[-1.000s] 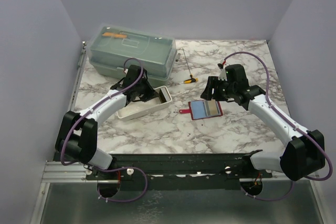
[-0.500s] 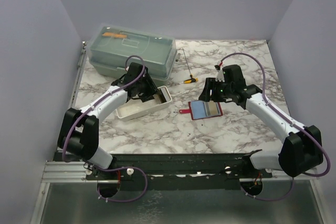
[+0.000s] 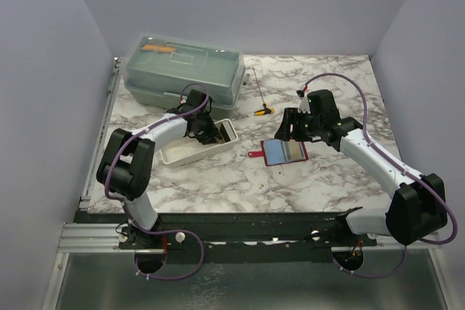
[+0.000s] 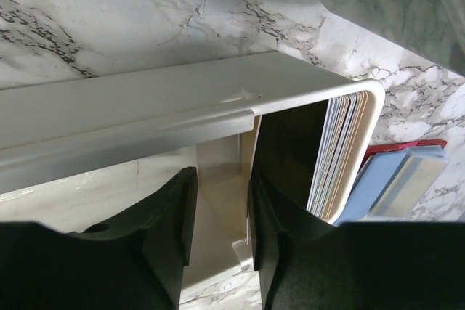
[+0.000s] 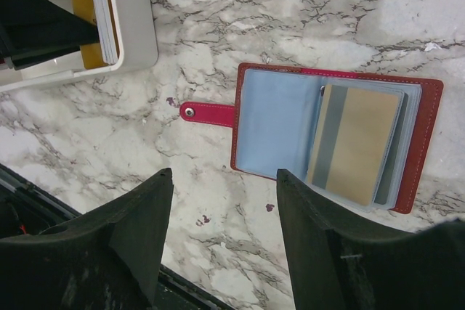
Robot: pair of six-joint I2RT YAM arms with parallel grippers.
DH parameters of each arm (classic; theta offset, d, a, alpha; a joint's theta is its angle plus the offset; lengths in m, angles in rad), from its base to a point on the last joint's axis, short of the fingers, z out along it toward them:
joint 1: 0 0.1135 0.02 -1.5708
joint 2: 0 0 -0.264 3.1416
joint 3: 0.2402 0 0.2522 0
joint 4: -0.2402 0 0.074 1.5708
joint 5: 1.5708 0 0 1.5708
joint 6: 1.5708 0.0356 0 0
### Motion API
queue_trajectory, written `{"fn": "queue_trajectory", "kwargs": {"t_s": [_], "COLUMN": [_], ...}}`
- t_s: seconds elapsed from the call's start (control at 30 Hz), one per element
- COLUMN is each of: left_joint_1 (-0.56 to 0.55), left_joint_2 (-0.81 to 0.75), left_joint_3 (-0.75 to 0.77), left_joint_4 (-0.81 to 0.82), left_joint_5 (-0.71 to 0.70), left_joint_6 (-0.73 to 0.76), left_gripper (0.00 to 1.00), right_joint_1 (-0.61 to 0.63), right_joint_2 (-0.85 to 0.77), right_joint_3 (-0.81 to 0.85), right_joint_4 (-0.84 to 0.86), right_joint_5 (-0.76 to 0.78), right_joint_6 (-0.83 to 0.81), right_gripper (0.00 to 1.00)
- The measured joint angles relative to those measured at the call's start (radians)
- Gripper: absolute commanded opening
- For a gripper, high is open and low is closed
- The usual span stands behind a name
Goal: Put the credit cards into the card holder
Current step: Pick up the credit card from the storage box, then insert the credit card into the card holder.
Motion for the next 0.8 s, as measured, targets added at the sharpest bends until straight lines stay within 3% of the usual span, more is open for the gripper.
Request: {"fn": "queue_trajectory", "kwargs": {"t_s": [0.1,0.3,0.63,0.8], "left_joint_1": [-0.002,-0.007,-0.006,-0.027], "left_joint_2": [0.001,-0.046,-0.387,-0.436], "left_joint_3": [0.0,-0.002,-0.025,-0.052], "left_joint_4": [0.016,0.027,0.027,0.079], "left_joint_5": [-0.001,-0.021,-0.011,0.124], "left_joint_6": [-0.011,-0.014,0.01,0.03], "left_gripper": [0.0,0.0,0.0,0.0], "right_joint_1": [0.0,0.0,-0.122,-0.126], "right_joint_2": [0.0,0.0,0.045,0.121], "right_joint_3": [0.0,-0.008,-0.1,-0.105], "right_joint_4": [0.0,-0.003,-0.001,0.003], "right_joint_5": [0.0,0.048,0.141,0.154], "right_joint_6": [0.0,0.0,0.026,0.03], "right_gripper": [0.62,0.63,0.63,0.51]}}
